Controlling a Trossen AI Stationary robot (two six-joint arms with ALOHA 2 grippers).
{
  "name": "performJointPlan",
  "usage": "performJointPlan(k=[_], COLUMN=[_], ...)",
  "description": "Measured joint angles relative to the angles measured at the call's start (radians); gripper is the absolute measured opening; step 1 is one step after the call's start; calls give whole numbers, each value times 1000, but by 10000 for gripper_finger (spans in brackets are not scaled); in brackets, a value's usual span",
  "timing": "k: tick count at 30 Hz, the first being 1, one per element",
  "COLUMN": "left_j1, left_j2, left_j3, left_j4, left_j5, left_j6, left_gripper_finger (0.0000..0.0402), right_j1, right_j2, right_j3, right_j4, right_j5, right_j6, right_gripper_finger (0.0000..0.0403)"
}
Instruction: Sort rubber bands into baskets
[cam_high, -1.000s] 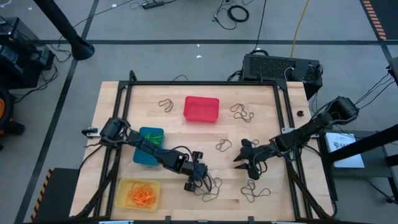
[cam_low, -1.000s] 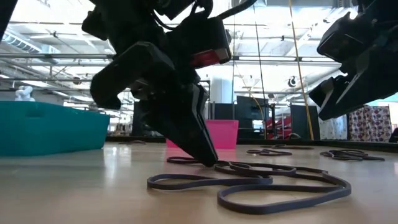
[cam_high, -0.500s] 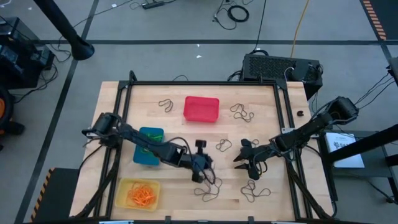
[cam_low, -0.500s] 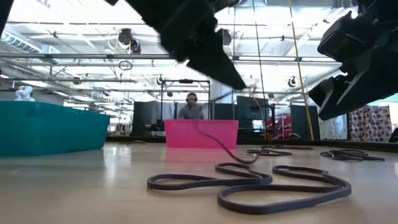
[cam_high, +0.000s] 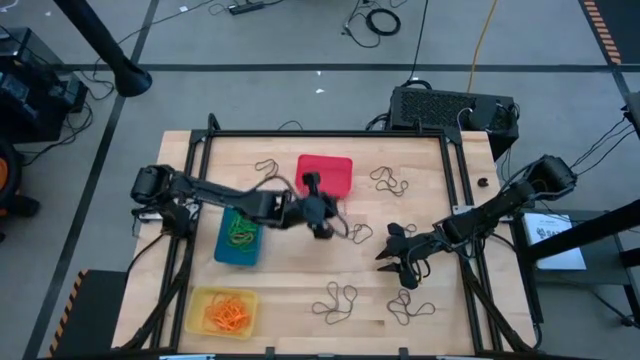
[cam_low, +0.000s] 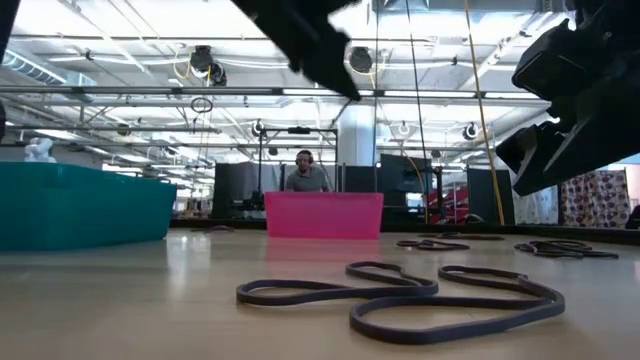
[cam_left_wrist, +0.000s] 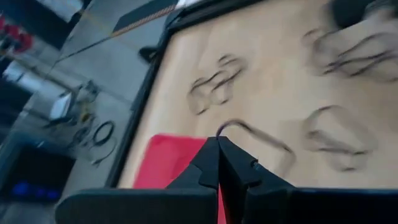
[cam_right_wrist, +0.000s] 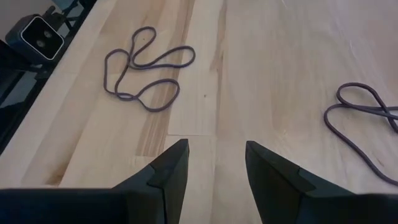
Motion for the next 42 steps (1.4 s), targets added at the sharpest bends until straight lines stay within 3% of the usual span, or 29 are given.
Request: performJointPlan(k=[8,23,27,34,38,42], left_j1=[191,353,366,371,370,368], left_j2=[14,13,19,37,36,36], left_j3=[-1,0,0,-4,-27,-35], left_j4=[-4,-4,-2,1,16,5], left_j5=[22,34,80,100,181,191], left_j6=[2,1,-24,-26,-91,-147], left_gripper_finger=[0,0,0,0,0,8], right_j1=[0,-1,-1,-2,-3,-3], right_j2=[0,0,0,0,-22,-73], right_j3=[0,0,0,0,5,18], right_j4=[-19,-35,-35,-35,-103,-203], right_j5=[0,14,75,292,310,313], right_j6=[0,-54,-92,-153,-206,-260], right_gripper_finger=[153,153,153,153,153,153])
